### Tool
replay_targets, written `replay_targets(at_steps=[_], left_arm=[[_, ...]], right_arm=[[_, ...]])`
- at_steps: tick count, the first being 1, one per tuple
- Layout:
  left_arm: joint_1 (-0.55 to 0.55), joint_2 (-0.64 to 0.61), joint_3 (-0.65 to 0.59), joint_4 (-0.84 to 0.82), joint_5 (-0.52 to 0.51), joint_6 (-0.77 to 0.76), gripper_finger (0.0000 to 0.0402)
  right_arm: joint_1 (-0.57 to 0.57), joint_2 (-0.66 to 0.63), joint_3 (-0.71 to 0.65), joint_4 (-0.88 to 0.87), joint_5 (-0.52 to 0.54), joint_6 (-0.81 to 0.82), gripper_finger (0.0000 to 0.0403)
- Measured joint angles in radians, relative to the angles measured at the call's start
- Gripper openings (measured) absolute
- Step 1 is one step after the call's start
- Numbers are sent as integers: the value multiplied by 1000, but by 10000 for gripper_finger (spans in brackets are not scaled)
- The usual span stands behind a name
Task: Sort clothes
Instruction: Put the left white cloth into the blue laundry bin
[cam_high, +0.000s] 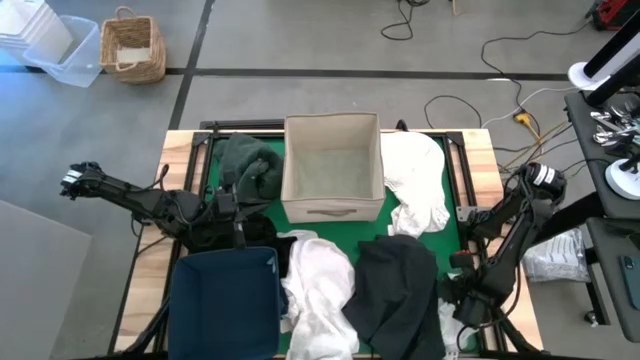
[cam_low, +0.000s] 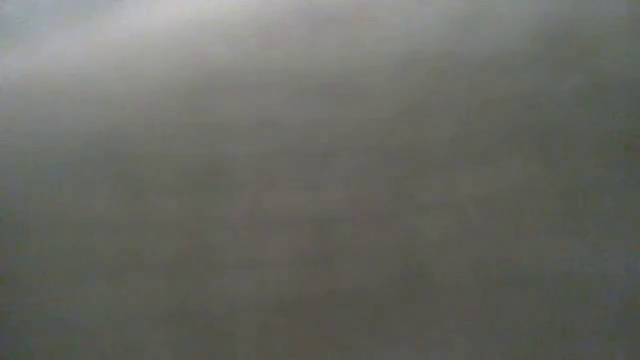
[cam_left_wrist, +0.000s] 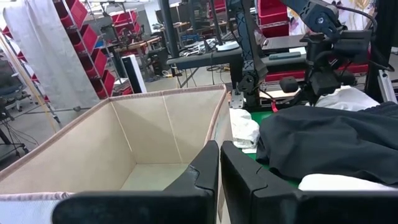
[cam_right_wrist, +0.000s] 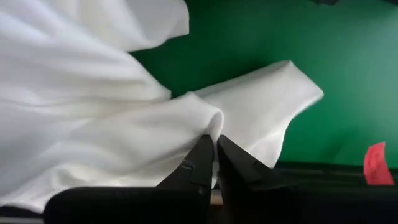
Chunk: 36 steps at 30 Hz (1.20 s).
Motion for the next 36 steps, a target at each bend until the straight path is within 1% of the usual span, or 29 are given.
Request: replay_targets(at_steps=[5,12,18,23,26,32,36], left_arm=[[0,0,0,2,0,0,0],[0,0,0,6,0,10,0],[0,0,0,10,0,11,0],[0,0,0,19,0,11,0],[0,0,0,21,0,11,0],[0,0,0,25,0,11,0],[0,0,0,31,0,11,0]], right_arm=[[0,-98,24,-57,17,86,9],[0,-220,61,-138,111,161,9],[0,-307,81,-149,207,210,9],[0,-372,123,-148,338,212,9],[0,-406,157,-147,444,185,9],[0,-453,240,-126,697,63,9],[0,-457,312,-108,827,-24,9]])
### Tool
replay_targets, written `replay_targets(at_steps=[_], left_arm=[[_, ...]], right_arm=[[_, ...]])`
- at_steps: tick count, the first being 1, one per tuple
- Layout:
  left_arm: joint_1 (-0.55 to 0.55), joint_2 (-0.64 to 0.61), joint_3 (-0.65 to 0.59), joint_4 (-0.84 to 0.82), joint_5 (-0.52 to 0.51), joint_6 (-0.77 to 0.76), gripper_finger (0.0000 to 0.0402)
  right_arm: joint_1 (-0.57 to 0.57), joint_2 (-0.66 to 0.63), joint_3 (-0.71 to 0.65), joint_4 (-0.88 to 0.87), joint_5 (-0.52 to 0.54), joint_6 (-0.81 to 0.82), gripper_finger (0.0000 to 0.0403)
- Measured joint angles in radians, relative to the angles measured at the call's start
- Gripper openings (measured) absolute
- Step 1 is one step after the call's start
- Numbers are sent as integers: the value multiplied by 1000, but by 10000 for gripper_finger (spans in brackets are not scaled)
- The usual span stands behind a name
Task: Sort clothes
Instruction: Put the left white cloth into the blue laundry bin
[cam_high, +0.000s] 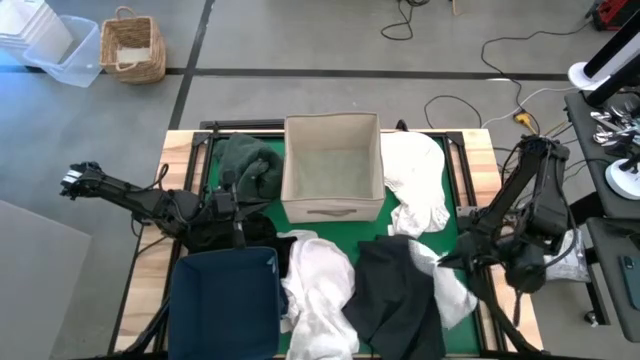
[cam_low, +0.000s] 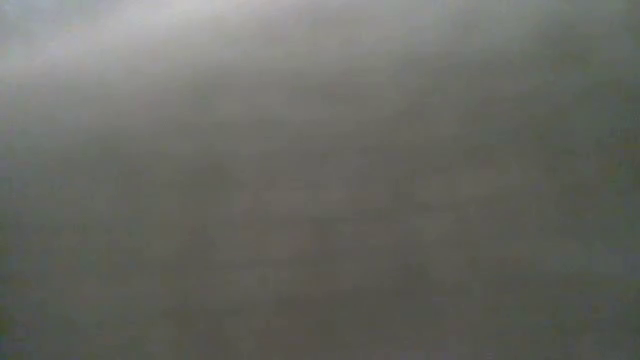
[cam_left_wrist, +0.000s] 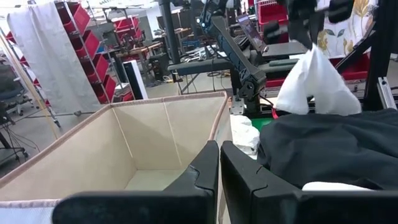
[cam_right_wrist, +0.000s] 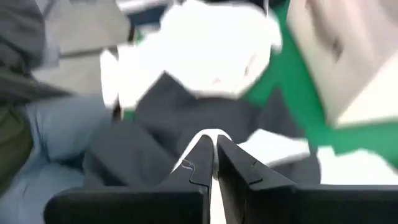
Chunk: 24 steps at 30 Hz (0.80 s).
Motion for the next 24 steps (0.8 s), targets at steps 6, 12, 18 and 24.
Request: replay_targets(at_steps=[6,12,18,24], left_arm=[[0,0,0,29,0,0,0],[0,0,0,39,0,0,0],[0,0,0,52,0,0,0],[0,0,0,66,0,0,0]], right_arm=[[0,20,123,10,152,-120,9],[-5,44,212,23,207,-217,9],[-22,62,273,173,251,-427,9],[-81,65,295,378,256,-670,9]])
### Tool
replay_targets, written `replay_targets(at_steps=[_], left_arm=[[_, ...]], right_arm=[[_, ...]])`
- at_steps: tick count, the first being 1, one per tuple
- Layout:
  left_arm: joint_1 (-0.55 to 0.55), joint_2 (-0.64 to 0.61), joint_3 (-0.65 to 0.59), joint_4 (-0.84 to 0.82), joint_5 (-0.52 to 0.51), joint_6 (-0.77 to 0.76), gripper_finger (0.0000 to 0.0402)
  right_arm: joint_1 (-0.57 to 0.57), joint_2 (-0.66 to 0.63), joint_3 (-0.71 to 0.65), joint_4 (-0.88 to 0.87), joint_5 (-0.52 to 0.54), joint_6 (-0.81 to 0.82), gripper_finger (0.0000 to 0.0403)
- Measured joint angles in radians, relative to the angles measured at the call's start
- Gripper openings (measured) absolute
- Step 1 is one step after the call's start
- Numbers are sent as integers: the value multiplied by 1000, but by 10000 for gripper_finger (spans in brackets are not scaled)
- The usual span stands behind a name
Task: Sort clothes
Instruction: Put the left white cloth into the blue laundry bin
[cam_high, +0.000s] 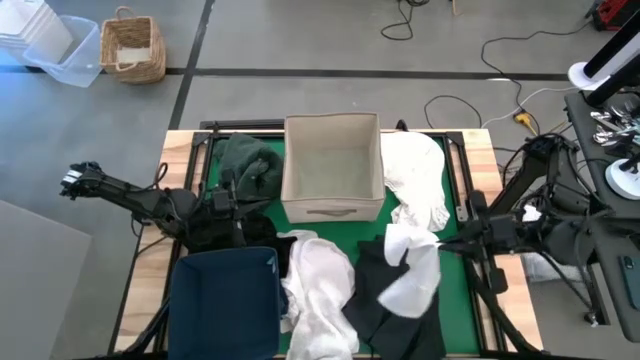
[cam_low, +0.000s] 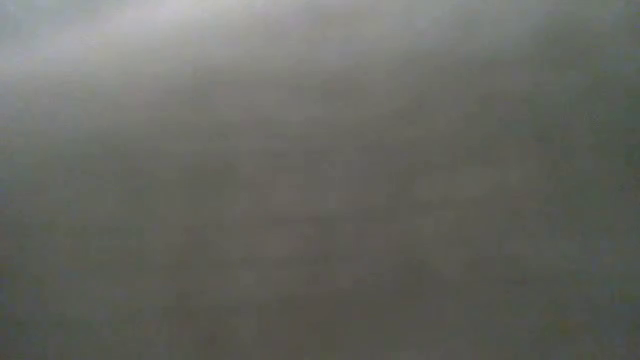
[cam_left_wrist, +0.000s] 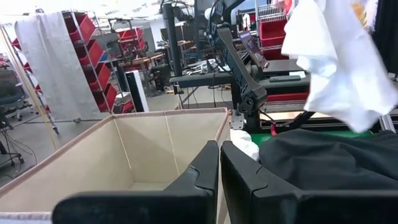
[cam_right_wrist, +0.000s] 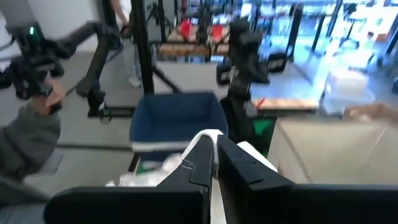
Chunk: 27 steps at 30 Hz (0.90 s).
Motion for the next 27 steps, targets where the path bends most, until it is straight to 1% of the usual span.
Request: replay_targets(at_steps=[3,7,9,15,17,20,24,27], left_arm=[[0,0,0,7,0,0,0],[0,0,0,23,0,10,0],[0,0,0,32,0,11,0],[0,0,0,41,0,-17,0],[0,1,0,41,0,-22,0],[0,7,0,43,0,-32,0],[0,17,0,47,0,-20,0],[0,19,0,52,0,-13,0]], right_arm=[[-31,-4,2,87,-5,-100,9],[-78,-12,2,172,-57,-219,9],[-102,-13,2,211,-65,-275,9],[-189,-11,2,309,-160,-418,9],[-227,-11,2,326,-207,-450,9],[-295,-10,2,327,-274,-457,9],[-374,-7,2,327,-395,-463,9],[-416,3,2,326,-431,-463,9]])
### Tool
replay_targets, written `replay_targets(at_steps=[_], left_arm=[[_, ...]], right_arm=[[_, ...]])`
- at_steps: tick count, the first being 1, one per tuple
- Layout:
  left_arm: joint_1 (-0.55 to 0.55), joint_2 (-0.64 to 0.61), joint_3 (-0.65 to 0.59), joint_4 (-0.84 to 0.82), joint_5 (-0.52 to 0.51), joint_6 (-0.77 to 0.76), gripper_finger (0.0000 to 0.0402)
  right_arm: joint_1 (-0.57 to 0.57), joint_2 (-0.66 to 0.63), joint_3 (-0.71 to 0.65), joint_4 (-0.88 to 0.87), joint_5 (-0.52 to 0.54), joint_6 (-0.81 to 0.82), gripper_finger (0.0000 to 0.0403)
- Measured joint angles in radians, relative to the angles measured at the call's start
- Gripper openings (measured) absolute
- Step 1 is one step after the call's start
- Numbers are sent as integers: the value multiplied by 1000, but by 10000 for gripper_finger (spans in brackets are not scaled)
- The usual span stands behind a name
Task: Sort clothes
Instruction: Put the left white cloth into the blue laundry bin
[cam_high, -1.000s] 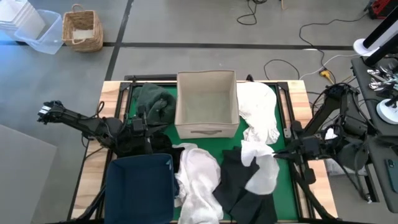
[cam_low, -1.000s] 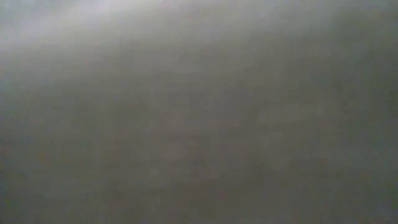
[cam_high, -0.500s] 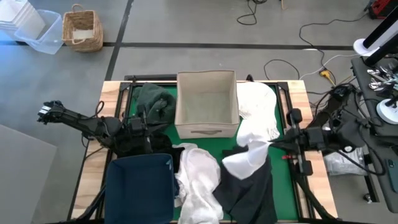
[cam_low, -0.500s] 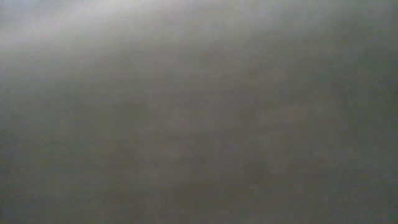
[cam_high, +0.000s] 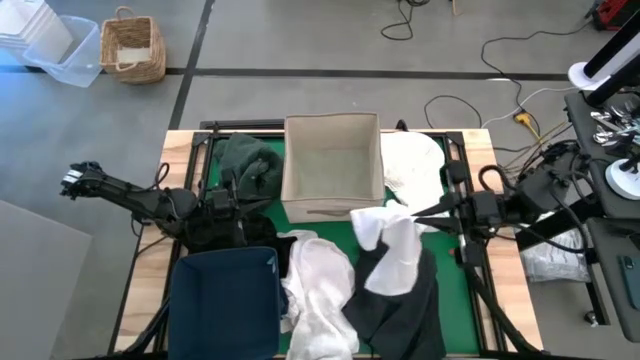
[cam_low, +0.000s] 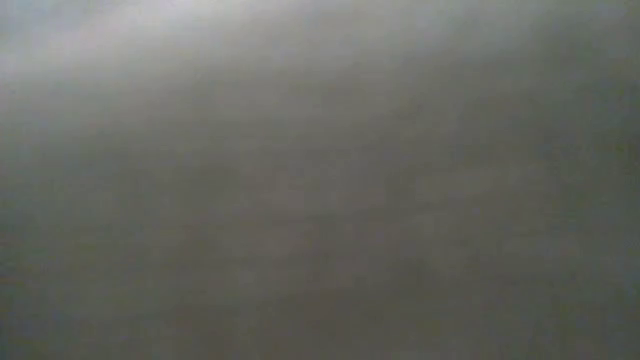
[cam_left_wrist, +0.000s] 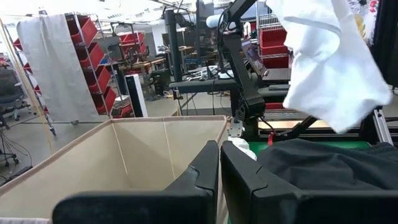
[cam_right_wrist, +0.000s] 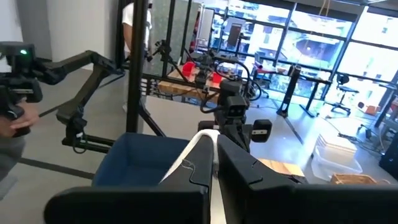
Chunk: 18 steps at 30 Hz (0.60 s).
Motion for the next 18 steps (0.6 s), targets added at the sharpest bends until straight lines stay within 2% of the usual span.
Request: replay_targets(at_steps=[18], left_arm=[[0,0,0,5,0,2,0]], right_arm=[[-71,39,0,32,-25,68,9]])
